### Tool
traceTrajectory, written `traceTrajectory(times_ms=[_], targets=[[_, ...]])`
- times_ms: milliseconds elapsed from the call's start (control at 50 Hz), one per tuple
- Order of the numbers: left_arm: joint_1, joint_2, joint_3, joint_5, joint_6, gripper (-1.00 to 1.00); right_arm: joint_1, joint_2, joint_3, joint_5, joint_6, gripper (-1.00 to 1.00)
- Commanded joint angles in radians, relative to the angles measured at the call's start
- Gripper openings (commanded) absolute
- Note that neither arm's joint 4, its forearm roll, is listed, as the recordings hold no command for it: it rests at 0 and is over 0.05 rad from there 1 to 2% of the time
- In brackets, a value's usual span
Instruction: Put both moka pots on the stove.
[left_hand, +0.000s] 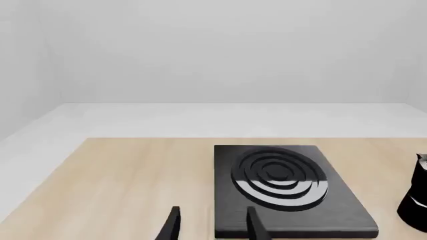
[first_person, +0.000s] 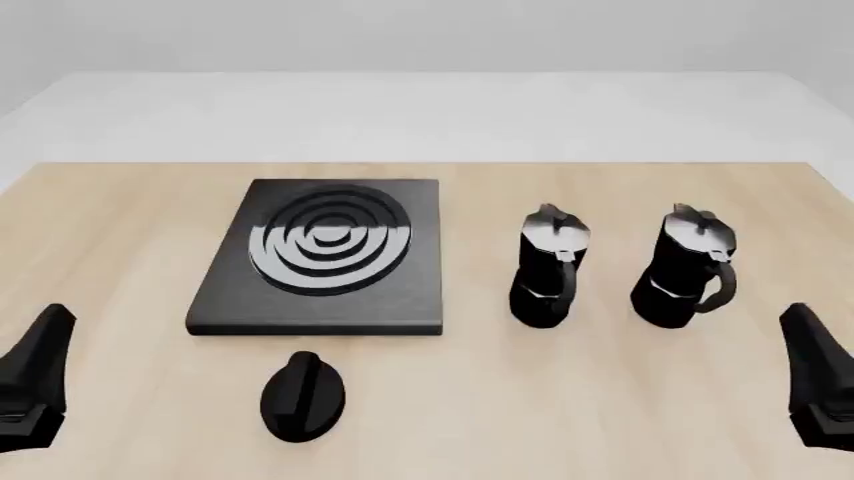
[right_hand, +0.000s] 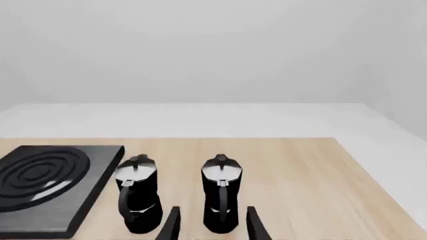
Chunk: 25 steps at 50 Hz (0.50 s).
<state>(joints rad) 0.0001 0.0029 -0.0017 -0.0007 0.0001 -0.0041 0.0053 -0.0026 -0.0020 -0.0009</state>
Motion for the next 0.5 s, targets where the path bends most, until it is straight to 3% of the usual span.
traceTrajectory(times_ms=[20, 300, 340, 400, 500], targets=[[0.000, 0.004, -0.003, -0.001, 0.000, 1.00, 0.001, 0.016, 0.000, 0.001, -0.004, 1.00], [0.000, 0.005, -0.003, -0.001, 0.000, 1.00, 0.008, 0.094, -0.019, -0.048, 0.010, 1.00], [0.000, 0.005, -0.003, -0.001, 0.000, 1.00, 0.018, 0.190, -0.040, -0.086, 0.023, 1.00], [0.000, 0.005, -0.003, -0.001, 0.000, 1.00, 0.037, 0.193, -0.126, -0.020, 0.034, 1.00], [0.000, 0.005, -0.003, -0.001, 0.000, 1.00, 0.051, 0.265, -0.217, 0.005, 0.029, 1.00]])
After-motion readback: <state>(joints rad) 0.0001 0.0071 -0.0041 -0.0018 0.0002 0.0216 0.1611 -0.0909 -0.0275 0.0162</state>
